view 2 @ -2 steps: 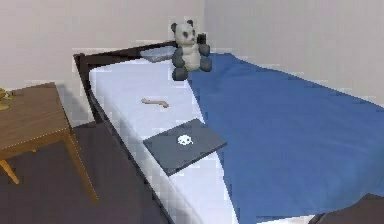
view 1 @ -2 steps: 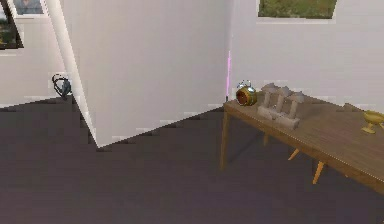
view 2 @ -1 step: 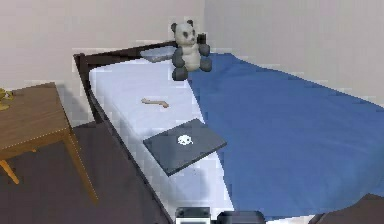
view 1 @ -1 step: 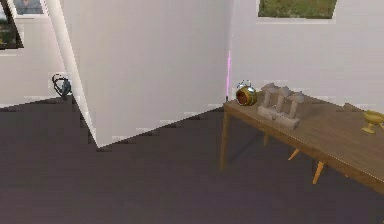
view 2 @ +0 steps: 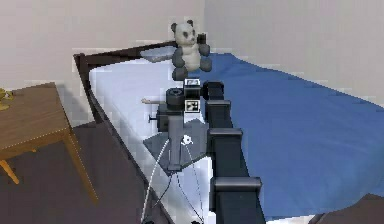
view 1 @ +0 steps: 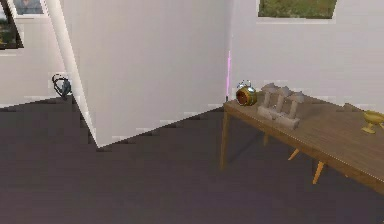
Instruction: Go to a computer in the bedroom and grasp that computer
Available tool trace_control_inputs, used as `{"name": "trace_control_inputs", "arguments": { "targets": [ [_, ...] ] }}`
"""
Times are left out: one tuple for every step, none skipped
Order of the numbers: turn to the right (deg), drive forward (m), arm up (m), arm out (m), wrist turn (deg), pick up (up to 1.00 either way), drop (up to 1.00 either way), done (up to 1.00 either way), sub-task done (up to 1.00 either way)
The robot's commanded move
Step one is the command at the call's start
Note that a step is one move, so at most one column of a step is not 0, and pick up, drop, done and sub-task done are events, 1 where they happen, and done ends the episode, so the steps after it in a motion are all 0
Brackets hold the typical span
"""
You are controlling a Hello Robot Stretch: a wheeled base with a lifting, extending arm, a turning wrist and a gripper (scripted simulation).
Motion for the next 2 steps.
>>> {"name": "trace_control_inputs", "arguments": {
  "targets": [
    [0.0, 0.00, 0.00, 0.00, 45.0, 0.00, 0.00, 0.00, 0.00],
    [0.0, 0.00, 0.00, 0.00, 45.0, 0.00, 0.00, 0.00, 0.00]
  ]
}}
